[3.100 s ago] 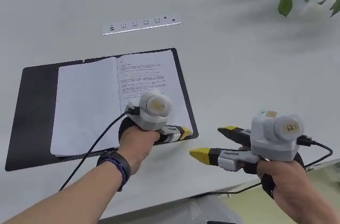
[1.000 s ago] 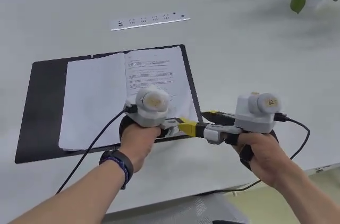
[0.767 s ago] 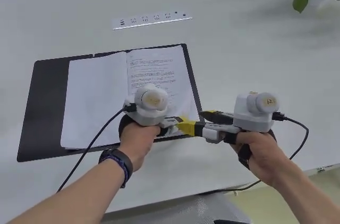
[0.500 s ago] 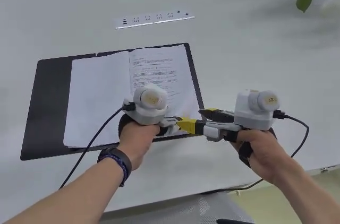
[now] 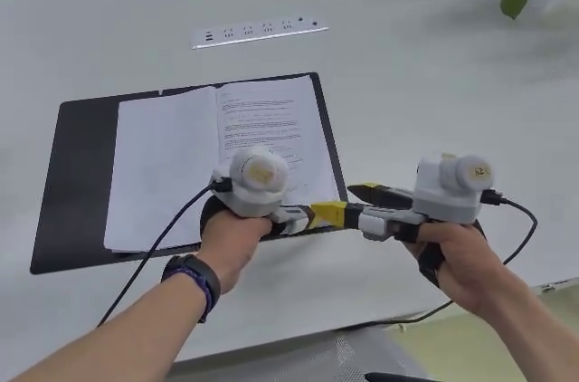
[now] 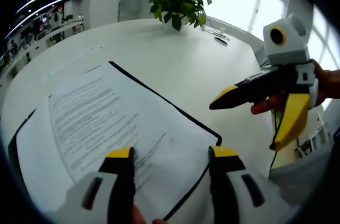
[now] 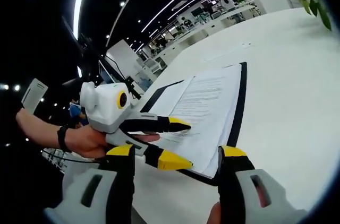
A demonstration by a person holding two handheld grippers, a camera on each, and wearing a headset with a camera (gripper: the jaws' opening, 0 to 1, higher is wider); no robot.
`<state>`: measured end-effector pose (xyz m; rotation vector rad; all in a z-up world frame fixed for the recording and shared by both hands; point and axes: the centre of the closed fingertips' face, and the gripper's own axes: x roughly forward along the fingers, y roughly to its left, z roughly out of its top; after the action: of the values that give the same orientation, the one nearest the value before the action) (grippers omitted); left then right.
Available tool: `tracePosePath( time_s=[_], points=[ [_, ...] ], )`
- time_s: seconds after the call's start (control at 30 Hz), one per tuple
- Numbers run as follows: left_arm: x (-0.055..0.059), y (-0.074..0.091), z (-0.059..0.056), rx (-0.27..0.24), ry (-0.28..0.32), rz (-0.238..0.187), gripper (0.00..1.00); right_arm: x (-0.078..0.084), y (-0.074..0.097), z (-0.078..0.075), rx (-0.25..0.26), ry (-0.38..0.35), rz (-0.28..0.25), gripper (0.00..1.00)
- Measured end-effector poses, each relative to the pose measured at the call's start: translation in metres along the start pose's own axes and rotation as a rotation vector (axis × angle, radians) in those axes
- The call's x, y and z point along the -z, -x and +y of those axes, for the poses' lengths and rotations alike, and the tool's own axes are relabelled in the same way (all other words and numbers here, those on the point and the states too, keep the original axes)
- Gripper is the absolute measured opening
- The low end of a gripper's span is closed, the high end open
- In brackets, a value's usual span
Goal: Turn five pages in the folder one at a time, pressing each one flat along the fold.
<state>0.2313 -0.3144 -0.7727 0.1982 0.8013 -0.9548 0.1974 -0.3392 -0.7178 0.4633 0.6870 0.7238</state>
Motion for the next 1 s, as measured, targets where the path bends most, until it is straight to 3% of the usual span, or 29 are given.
tracePosePath(
  time_s=[0.13,0.3,0.63,1.0],
  points=[
    [0.001,-0.003,-0.004,-0.005,-0.024,0.005,0.60,0.002,0.005,0.000,0.005,0.005,0.003,0.63],
    [0.008,-0.007,-0.003,-0.043,-0.141,0.043,0.60,0.005,0.012,-0.002,0.016,0.002,0.001,0.63],
    [0.005,-0.004,0.001,-0.024,-0.100,0.032,0.57,0.009,0.016,-0.008,0.028,-0.006,0.002,0.63],
    [0.003,-0.002,0.000,0.006,-0.066,0.021,0.57,0.000,-0.010,0.000,-0.037,-0.005,0.008,0.62]
  ],
)
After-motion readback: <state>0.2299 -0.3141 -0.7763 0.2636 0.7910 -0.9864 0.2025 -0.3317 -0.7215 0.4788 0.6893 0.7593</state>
